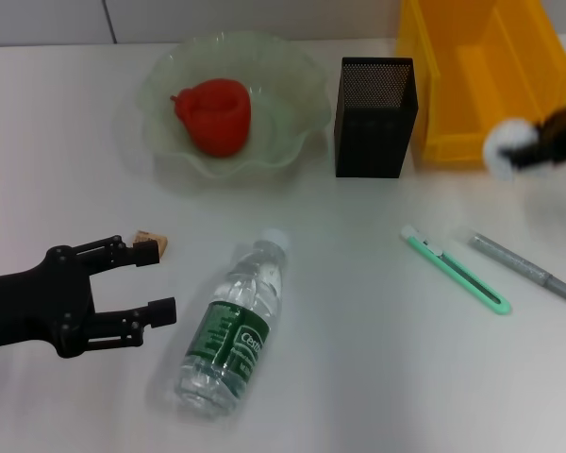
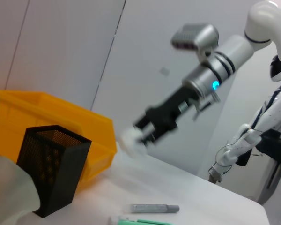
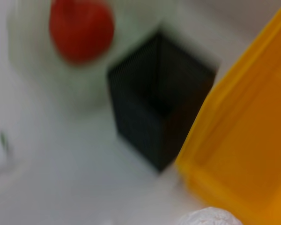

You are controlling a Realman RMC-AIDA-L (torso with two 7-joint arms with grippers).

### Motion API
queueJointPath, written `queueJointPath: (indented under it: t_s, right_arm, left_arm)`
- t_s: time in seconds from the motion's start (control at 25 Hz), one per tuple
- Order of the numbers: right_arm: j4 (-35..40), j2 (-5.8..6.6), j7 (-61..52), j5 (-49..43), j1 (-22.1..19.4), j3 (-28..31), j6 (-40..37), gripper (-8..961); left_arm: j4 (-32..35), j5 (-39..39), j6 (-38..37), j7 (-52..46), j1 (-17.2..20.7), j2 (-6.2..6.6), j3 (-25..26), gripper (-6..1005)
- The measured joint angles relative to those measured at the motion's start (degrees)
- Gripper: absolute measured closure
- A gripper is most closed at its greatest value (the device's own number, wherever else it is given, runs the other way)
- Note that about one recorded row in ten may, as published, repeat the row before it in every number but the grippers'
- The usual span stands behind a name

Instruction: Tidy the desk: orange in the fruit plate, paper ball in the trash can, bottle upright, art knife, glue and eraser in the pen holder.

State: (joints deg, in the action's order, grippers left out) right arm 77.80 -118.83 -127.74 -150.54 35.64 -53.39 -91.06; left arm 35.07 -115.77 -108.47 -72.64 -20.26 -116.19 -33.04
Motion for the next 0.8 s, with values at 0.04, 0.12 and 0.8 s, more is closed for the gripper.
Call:
queueJointPath:
  t_s: [0.04,0.12,0.8]
  right_arm:
    - [2.31,0.0,-0.01,1.09,0.47,2.7,1.6,453]
    - [2.99,0.01,-0.16,1.37,0.82,3.73,3.56,453]
    - [-11.61,-0.05,0.17,3.56,5.42,3.55,21.66,297]
  left_arm:
    - [0.14,0.0,-0.28,-0.14,-0.05,0.0,0.0,158]
    - [0.3,0.01,-0.37,-0.2,-0.1,-0.04,0.0,158]
    - [0.53,0.66,-0.62,-3.04,-0.68,0.31,0.59,159]
